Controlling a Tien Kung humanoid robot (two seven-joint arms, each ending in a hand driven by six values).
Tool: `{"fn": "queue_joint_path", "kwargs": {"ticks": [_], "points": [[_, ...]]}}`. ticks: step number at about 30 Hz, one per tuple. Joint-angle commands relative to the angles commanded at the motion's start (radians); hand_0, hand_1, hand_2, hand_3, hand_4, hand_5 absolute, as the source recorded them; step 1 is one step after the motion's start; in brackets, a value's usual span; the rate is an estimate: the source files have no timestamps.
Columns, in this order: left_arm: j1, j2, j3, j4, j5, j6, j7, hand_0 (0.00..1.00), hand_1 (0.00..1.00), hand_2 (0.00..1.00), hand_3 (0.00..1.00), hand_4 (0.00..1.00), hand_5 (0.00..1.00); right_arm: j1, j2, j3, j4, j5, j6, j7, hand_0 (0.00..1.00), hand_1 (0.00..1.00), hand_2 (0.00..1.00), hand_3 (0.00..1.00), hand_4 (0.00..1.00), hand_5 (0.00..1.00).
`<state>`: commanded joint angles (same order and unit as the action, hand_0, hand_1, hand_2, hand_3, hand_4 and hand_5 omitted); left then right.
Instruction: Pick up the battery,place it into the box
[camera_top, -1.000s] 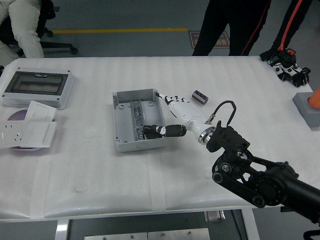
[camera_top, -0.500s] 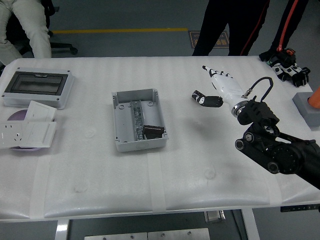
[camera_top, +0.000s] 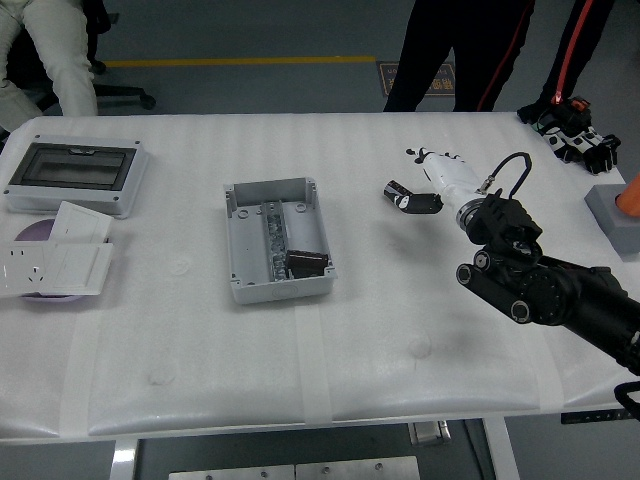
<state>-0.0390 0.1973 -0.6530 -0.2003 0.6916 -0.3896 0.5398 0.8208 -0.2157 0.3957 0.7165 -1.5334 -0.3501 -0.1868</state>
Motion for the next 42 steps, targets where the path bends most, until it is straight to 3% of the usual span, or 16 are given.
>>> {"fn": "queue_joint_path", "kwargs": {"ticks": [6, 17, 18, 23, 24, 42], "points": [[-0.002, 0.0, 0.008, 0.0, -0.003, 0.001, -0.007, 0.422, 0.537, 0.492, 0.523, 0.168, 0.002, 0.021, 0.029, -0.062, -0.053, 0.046, -0.001, 0.004, 0.998, 0.816, 0.814, 0.886, 0.777, 0.424], [-0.01, 0.0, 0.018, 0.001, -0.004, 0.005, -0.023, 0.424, 0.536, 0.492, 0.522, 0.173, 0.002, 0.038, 0.06, -0.129, -0.091, 0.085, -0.021, 0.01, 0.998, 0.81, 0.806, 0.882, 0.778, 0.43], [-0.01, 0.0, 0.018, 0.001, -0.004, 0.005, -0.024, 0.429, 0.537, 0.493, 0.521, 0.183, 0.002, 0.04, 0.062, -0.135, -0.096, 0.089, -0.02, 0.009, 0.998, 0.779, 0.757, 0.829, 0.773, 0.426], [-0.011, 0.0, 0.02, 0.001, -0.005, 0.004, -0.026, 0.429, 0.537, 0.493, 0.521, 0.183, 0.002, 0.044, 0.068, -0.17, -0.126, 0.118, -0.015, 0.009, 0.998, 0.779, 0.757, 0.829, 0.773, 0.426], [-0.011, 0.0, 0.02, 0.001, -0.004, 0.004, -0.026, 0.429, 0.537, 0.493, 0.52, 0.186, 0.002, 0.045, 0.069, -0.174, -0.13, 0.124, -0.015, 0.01, 0.998, 0.728, 0.701, 0.721, 0.744, 0.413], [-0.018, 0.003, 0.024, 0.001, 0.009, 0.004, -0.042, 0.427, 0.53, 0.49, 0.516, 0.199, 0.002, 0.048, 0.093, -0.206, -0.168, 0.177, -0.031, 0.032, 0.998, 0.698, 0.669, 0.675, 0.733, 0.441]]}}
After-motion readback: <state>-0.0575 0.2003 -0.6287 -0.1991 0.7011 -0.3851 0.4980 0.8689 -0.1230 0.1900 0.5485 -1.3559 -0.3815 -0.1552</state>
